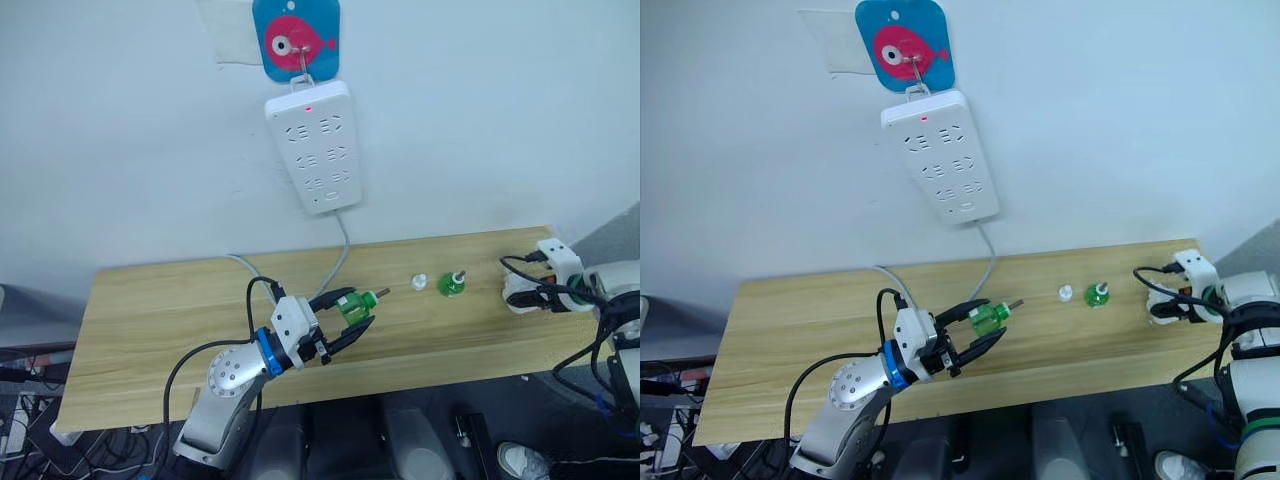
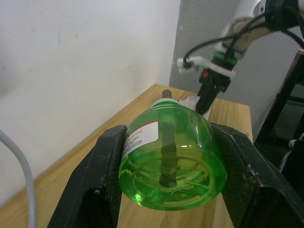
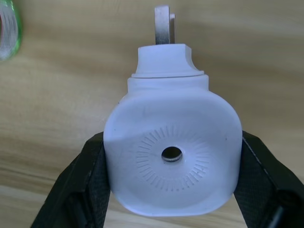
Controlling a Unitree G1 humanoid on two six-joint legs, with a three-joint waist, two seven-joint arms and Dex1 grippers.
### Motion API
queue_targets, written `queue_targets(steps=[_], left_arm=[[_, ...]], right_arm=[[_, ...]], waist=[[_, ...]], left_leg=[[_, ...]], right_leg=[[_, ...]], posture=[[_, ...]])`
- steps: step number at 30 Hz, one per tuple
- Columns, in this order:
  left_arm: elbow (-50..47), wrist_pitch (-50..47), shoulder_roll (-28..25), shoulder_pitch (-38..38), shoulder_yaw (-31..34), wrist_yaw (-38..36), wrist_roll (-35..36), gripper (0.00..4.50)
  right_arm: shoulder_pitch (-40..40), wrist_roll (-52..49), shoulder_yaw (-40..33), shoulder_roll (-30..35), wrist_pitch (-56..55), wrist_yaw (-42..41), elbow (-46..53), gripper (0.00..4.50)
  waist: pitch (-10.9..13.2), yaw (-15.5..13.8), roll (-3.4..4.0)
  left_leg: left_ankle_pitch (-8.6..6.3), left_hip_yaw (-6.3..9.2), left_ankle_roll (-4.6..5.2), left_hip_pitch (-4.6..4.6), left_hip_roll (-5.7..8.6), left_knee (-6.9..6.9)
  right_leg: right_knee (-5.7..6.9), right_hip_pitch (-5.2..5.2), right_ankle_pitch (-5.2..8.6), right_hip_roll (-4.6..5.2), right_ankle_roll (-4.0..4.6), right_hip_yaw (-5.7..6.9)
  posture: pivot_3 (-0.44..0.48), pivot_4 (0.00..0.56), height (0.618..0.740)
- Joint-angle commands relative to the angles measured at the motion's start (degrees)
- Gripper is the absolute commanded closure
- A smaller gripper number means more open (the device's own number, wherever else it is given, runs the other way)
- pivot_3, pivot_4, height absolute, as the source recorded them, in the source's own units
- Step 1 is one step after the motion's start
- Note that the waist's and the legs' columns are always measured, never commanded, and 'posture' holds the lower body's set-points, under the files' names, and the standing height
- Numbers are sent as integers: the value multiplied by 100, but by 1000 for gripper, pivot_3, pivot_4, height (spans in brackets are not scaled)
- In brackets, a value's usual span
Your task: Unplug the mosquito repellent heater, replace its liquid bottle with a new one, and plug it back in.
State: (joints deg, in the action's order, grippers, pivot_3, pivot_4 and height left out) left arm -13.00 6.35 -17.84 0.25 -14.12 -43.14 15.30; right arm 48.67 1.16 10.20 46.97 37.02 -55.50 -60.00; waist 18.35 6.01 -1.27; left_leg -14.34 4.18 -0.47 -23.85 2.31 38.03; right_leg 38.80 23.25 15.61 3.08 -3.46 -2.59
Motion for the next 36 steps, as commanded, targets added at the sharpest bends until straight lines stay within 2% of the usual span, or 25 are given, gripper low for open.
queue_targets(steps=[1, 7, 10, 12, 15, 19, 21, 24, 31, 34, 36], left_arm=[[-155, 65, -8, 34, 40, 15, 16, 2204], [-140, 97, 3, 36, 3, -33, 35, 2204], [-188, 111, -76, 49, 2, -194, 125, 2204], [-284, 156, -194, 94, 15, -400, 239, 2204], [-439, 209, -388, 184, 28, -718, 446, 2204], [-680, 365, -642, 283, 23, -1160, 669, 2204], [-853, 539, -755, 282, -19, -1430, 761, 2204], [-1103, 480, -839, 278, -74, -1550, 870, 2204], [-1158, 463, -922, 237, -99, -1618, 808, 2204], [-1226, 454, -899, 194, -181, -1629, 764, 2204], [-1262, 397, -879, 152, -222, -1593, 759, 2204]], right_arm=[[0, 78, -97, 30, -95, -76, -140, 1523], [58, -14, -196, 189, 131, -457, 31, 1523], [-14, -247, -177, 467, 786, -1315, 568, 1523], [-332, -653, -95, 885, 1668, -2247, 1370, 1523], [-1100, -1496, -98, 1580, 2823, -3203, 2761, 1523], [-1957, -2989, -580, 2132, 4741, -3593, 4352, 1523], [-2335, -3896, -908, 2167, 5439, -3385, 5039, 1523], [-2759, -5580, -1128, 2232, 5548, -2678, 5490, 1523], [-3231, -9081, -1469, 2129, 5548, -149, 5936, 1523], [-3522, -10849, -1189, 2282, 4702, 1338, 6143, 1523], [-3730, -11367, -1148, 2256, 4253, 1906, 6379, 1523]], waist=[[4, -11, 3], [8, -27, 1], [23, -38, 15], [33, -58, 29], [40, -103, 40], [44, -120, 48], [45, -102, 50], [45, -113, 50], [52, -120, 39], [55, -123, 33], [58, -122, 28]], left_leg=[[0, 0, 0, -1, 1, -1], [0, -1, 0, -4, 1, -3], [0, -2, 0, -4, 2, -3], [-1, -2, 0, -5, 2, -4], [-1, 12, -1, -11, -1, -10], [-2, 26, -2, -30, -1, -9], [-2, 23, -2, -30, -2, -7], [-2, 23, -2, -32, -6, -10], [-5, 33, 5, -63, 0, -6], [-5, 32, 6, -65, 0, -5], [-5, 34, 6, -66, 0, -5]], right_leg=[[0, 0, 0, 0, 0, -1], [-7, 1, 0, 2, 0, -2], [-6, 2, 0, 2, 0, -2], [-7, 3, 0, 3, 0, -2], [-20, 4, 0, 2, 1, 4], [-33, 7, 1, 9, 2, 3], [-36, 8, 0, 11, 4, -2], [-39, 9, 0, 10, 4, 2], [-74, 11, -7, 8, -6, 19], [-74, 12, -8, 6, -8, 23], [-74, 12, -8, 5, -8, 25]], posture=[[-104, 359, 740], [-110, 358, 740], [-112, 358, 740], [-117, 360, 740], [-134, 359, 740], [-140, 354, 740], [-131, 353, 740], [-128, 351, 740], [-126, 350, 740], [-127, 348, 740], [-127, 348, 740]])
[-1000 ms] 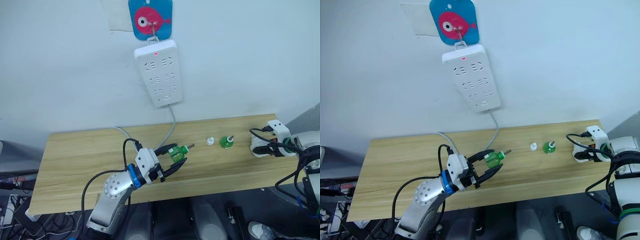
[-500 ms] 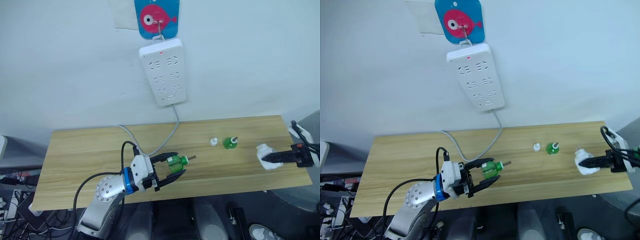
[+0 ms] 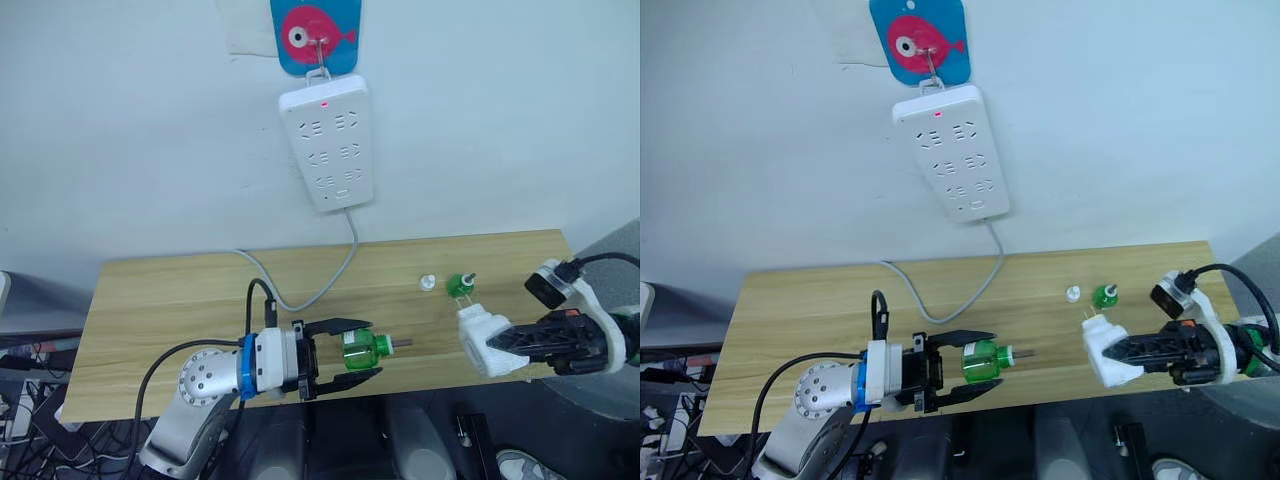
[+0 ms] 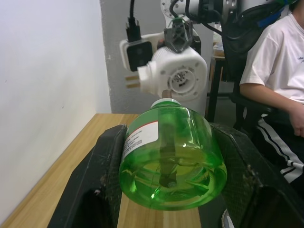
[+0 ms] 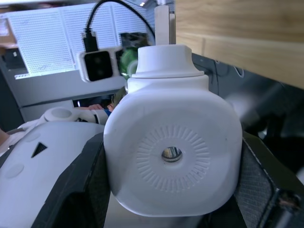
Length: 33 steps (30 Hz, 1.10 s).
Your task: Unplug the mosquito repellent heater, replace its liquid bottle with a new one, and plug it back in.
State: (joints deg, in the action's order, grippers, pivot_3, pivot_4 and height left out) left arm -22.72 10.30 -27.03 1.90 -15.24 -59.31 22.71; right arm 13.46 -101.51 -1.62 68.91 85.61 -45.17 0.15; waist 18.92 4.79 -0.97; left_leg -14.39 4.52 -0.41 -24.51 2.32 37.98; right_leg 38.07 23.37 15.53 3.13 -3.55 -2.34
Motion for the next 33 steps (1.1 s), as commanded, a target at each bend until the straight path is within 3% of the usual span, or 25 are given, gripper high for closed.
queue_targets(steps=[1, 14, 24, 33], left_arm=[[-291, -11, 38, -24, -125, 29, 15, 2204], [4, 56, 217, -176, -275, 126, -137, 2204], [187, 110, 233, -216, -243, 94, -126, 2204], [412, 85, 552, -420, -414, 284, -280, 2204]], right_arm=[[-285, -1149, -4, -10, -732, 1020, 451, 1523], [-562, -1149, -198, -607, -1351, 1631, 1103, 1523], [-491, -1149, -282, -707, -1289, 1647, 981, 1523], [-404, -1149, -264, -863, -1356, 1836, 980, 1523]], waist=[[3, 0, -6], [3, -1, -6], [3, 0, -6], [3, 1, -6]], left_leg=[[0, 3, 0, -2, 0, 0], [1, 1, 0, -5, 1, 5], [1, 3, 0, -5, 0, 5], [1, 2, 0, -5, 0, 5]], right_leg=[[0, 0, 0, -1, 0, 1], [0, 6, -3, -4, -6, 7], [0, 6, -3, -3, -6, 2], [-1, 6, -3, -3, -5, 1]], posture=[[-127, 348, 740], [-143, 340, 740], [-151, 345, 740], [-160, 355, 740]])
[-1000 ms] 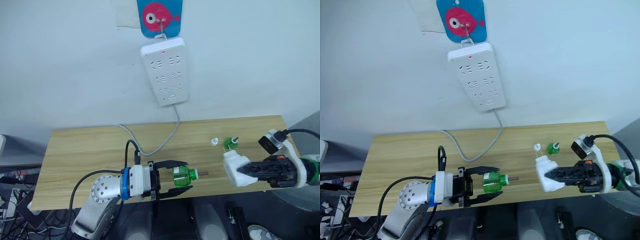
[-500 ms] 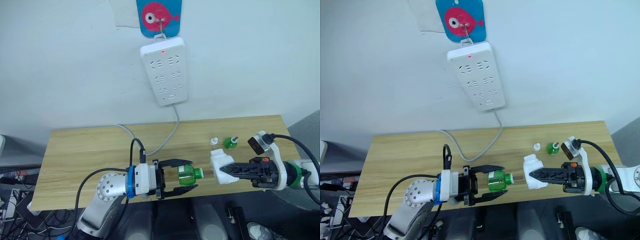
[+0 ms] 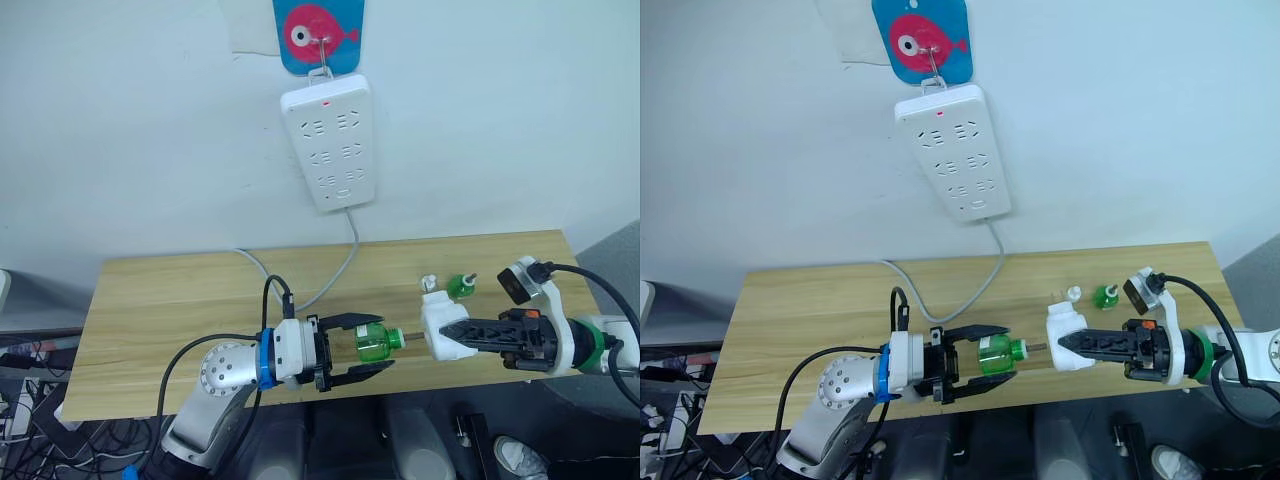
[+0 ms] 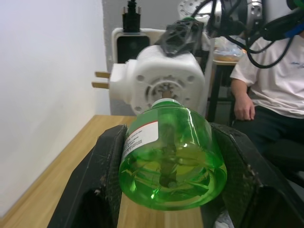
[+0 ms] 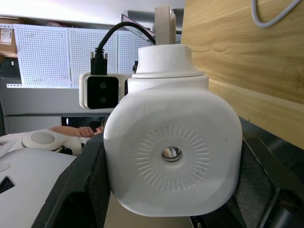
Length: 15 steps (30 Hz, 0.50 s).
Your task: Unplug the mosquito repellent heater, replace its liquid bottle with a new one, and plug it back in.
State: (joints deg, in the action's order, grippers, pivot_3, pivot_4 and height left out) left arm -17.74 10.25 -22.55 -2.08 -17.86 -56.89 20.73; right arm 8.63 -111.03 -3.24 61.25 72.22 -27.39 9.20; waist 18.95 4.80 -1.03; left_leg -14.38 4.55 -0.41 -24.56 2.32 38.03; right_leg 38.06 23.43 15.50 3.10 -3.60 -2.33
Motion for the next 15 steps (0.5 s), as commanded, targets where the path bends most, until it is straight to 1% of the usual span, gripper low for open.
queue_targets(steps=[1, 6, 15], left_arm=[[-69, 96, 136, -39, -173, 57, -120, 2204], [-32, 89, 209, -56, -194, 67, -152, 2204], [156, 112, 280, -201, -172, 65, -181, 2204]], right_arm=[[93, -197, -97, -119, -9, 65, 70, 1523], [228, -197, -79, -203, 43, 108, 38, 1523], [199, -197, -86, -245, 63, -7, 122, 1523]], waist=[[0, 0, 0], [0, 1, 0], [1, 2, -1]], left_leg=[[0, -1, 0, 0, 0, 0], [0, 1, 0, 0, 0, 0], [0, 1, 0, 0, 0, 1]], right_leg=[[0, 0, 0, 0, 0, 0], [1, 0, 0, 0, 0, -1], [1, 0, 0, 0, 0, -3]], posture=[[-159, 358, 740], [-164, 360, 740], [-175, 364, 740]])
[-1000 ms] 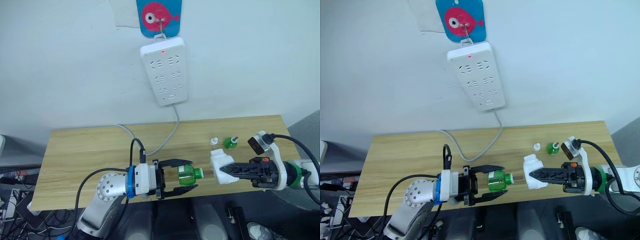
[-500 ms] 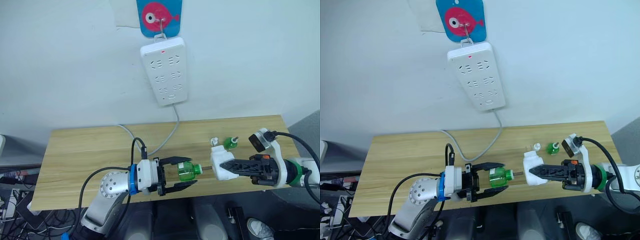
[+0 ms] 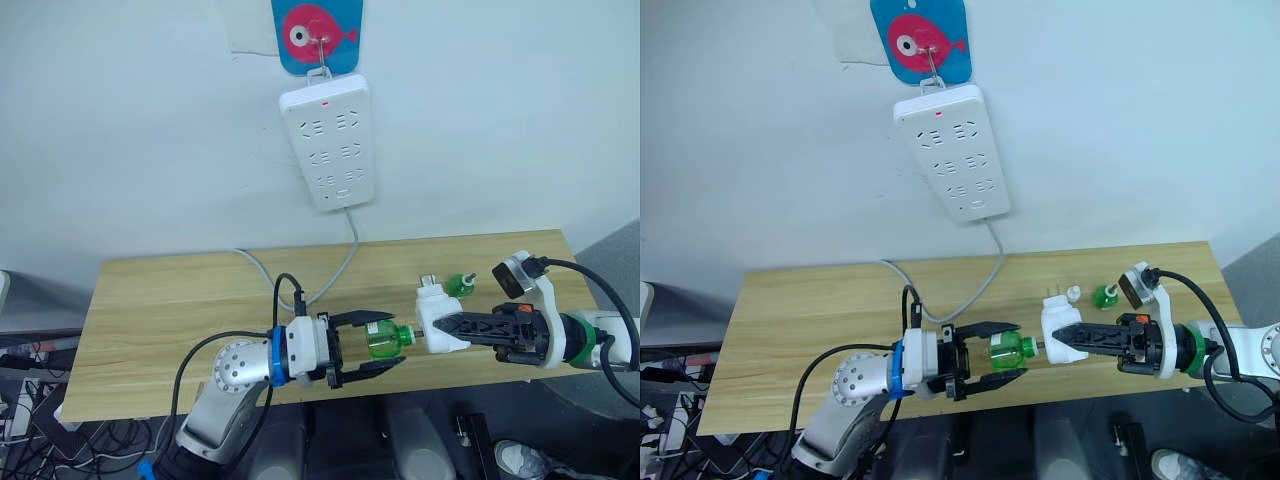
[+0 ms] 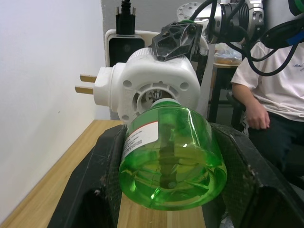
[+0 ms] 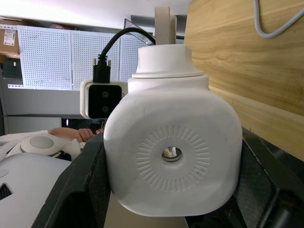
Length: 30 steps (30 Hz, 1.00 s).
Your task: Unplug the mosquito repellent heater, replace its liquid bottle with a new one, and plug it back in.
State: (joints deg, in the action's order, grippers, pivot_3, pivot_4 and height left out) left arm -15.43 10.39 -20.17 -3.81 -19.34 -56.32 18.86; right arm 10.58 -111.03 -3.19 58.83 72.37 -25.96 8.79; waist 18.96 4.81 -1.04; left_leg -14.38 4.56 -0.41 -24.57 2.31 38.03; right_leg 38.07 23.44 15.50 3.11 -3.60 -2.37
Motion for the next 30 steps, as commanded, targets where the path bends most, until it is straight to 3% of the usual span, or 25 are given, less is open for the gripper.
queue_targets(steps=[1, 30], left_arm=[[-50, 104, 42, -48, -17, 0, 3, 2204], [-86, 142, 112, -176, 78, 74, 4, 2204]], right_arm=[[5, -197, -95, 8, 52, -167, 170, 1523], [188, -197, -82, 37, 175, -251, -50, 1523]], waist=[[0, 2, 0], [1, 4, -2]], left_leg=[[0, -1, 0, 0, 0, 0], [0, 4, 0, -4, 0, -1]], right_leg=[[0, 0, 0, 0, 0, 0], [-3, 1, 0, 0, 0, -1]], posture=[[-175, 364, 740], [-159, 363, 740]])
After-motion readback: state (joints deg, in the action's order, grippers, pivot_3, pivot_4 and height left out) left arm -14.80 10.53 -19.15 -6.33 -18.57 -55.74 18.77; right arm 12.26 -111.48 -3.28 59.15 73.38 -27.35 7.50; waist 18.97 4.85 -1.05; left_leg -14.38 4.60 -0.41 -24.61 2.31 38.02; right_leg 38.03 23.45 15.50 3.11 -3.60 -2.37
